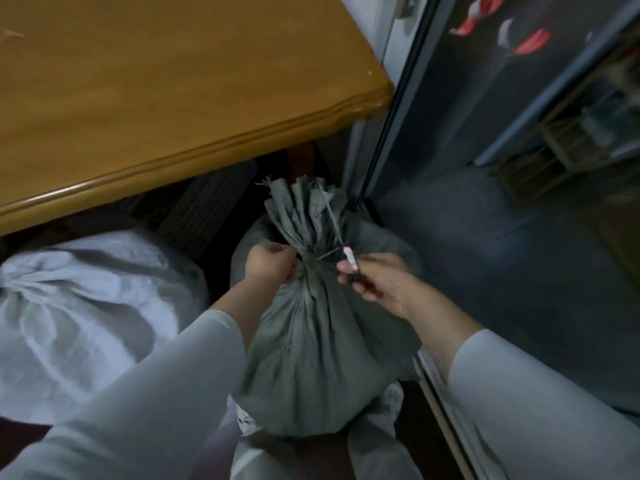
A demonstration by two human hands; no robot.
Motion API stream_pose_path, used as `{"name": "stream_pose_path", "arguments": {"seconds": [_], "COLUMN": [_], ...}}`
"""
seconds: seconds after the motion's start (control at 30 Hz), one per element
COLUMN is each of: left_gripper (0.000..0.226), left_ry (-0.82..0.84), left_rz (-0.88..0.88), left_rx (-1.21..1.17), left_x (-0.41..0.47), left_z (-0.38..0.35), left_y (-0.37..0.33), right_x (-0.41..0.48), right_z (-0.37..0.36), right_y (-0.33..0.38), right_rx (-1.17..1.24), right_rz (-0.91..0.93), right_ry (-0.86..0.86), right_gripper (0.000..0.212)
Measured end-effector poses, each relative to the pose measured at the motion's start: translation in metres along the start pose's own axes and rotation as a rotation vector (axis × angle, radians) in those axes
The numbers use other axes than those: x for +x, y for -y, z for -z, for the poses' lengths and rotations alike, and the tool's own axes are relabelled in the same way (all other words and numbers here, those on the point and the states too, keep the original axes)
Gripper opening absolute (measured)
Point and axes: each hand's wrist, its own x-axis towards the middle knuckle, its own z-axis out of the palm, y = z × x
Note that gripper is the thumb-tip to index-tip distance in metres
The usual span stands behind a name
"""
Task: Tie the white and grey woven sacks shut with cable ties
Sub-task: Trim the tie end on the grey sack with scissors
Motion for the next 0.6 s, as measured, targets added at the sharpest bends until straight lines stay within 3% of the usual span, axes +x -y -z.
{"name": "stream_pose_path", "arguments": {"seconds": [0.07,0.27,0.37,0.47,0.53,0.6], "left_gripper": [0.011,0.049,0.042,0.025,0.022,0.021], "left_ry": [-0.013,0.052,0.057,-0.016,-0.104,-0.217], "left_rz": [-0.136,-0.471,-0.516,-0.562,-0.543,-0.405], "left_rx": [0.228,0.8,0.947,0.945,0.812,0.579], "left_x": [0.005,0.023,0.036,0.04,0.04,0.038], "left_z": [-0.016,-0.058,-0.074,-0.075,-0.069,-0.06], "left_y": [0.008,0.011,0.015,0.019,0.022,0.027], "right_x": [0.002,0.012,0.016,0.015,0.014,0.013], "right_z": [0.019,0.048,0.055,0.055,0.055,0.053], "right_y": [-0.009,-0.035,-0.039,-0.043,-0.044,-0.045], "right_rx": [0.017,-0.058,-0.033,-0.118,-0.181,-0.217], "right_rz": [0.012,-0.038,-0.072,-0.097,-0.129,-0.168], "right_ry": [-0.043,-0.058,-0.009,0.031,0.061,0.123], "right_gripper": [0.008,0.026,0.031,0.04,0.046,0.05]}}
